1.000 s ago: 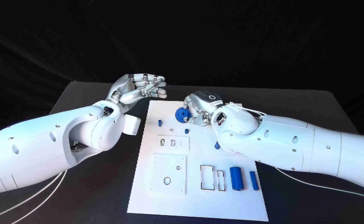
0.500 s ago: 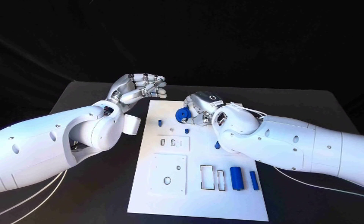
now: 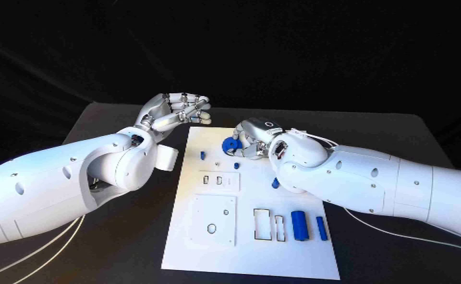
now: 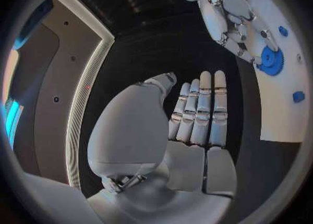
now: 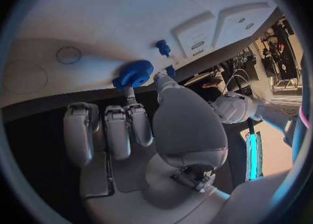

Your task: Assemble the parts on the task board

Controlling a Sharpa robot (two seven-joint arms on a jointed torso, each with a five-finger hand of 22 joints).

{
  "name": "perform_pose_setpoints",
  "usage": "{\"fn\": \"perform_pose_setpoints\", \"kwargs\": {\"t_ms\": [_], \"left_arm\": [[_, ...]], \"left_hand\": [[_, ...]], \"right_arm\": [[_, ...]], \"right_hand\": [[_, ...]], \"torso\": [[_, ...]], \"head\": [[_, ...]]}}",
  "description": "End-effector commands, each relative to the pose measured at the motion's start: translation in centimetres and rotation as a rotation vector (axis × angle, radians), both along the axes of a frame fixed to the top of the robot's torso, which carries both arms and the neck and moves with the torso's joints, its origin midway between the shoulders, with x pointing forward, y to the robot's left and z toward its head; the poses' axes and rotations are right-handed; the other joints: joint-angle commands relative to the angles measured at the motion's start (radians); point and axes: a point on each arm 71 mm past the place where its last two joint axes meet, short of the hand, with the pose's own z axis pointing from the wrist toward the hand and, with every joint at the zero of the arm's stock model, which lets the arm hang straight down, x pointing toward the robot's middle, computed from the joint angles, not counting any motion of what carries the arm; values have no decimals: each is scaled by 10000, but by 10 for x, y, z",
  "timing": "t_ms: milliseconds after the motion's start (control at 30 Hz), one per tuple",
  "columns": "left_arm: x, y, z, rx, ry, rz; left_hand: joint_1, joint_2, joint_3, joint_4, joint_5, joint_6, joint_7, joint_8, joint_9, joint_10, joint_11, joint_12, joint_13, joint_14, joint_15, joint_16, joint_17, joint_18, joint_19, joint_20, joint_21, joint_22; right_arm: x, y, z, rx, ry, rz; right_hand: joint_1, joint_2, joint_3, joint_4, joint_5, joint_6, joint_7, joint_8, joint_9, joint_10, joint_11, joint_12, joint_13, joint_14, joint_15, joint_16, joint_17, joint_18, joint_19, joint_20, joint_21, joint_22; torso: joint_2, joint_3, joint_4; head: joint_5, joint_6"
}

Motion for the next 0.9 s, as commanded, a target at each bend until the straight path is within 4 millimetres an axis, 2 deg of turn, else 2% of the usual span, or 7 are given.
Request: {"fn": "perform_pose_setpoints", "kwargs": {"t_ms": [33,300,500,900], "left_arm": [[0,-2,1,-83,-18,-154],[0,-1,1,-71,-19,-123],[0,-1,1,-70,-23,-117],[0,0,1,-60,-29,-84]], "left_hand": [[-88,-49,73,9,-52,28,14,-32,12,64,1,-49,-1,-15,33,-11,8,102,-61,-15,29,11],[-76,-36,92,-5,-49,30,12,-32,13,67,-1,-57,-1,-16,31,-13,15,103,-64,-17,35,14],[-76,-36,92,-5,-49,30,12,-32,13,67,-1,-57,-1,-16,31,-13,15,103,-64,-17,35,14],[-69,-34,106,-19,-51,30,11,-32,15,71,-2,-66,-1,-18,30,-16,22,104,-67,-17,42,17]], "right_arm": [[0,-1,-8,-324,835,107],[0,-4,-9,-566,1042,73],[-1,-8,-10,-701,1014,5],[-6,-18,-5,-504,549,-105]], "right_hand": [[-109,13,73,-24,39,-69,0,-52,-29,69,2,-4,1279,949,-32,57,2182,-99,144,-11,-31,1440],[-122,32,91,-27,41,-72,2,-64,-31,98,6,29,1318,953,-27,61,2202,-107,164,-8,-9,1466],[-114,50,130,-44,42,-20,-7,-55,-23,114,2,47,1337,955,-25,62,2209,-110,172,-4,0,1478],[-111,42,154,-49,39,36,-19,-42,-14,138,-6,72,1367,955,-28,63,2210,-115,185,-2,15,1496]], "torso": [[2,-3,15],[-3,2,-19],[-3,5,0],[-7,11,-19]], "head": [[5,-15],[42,-16],[35,-5],[32,13]]}}
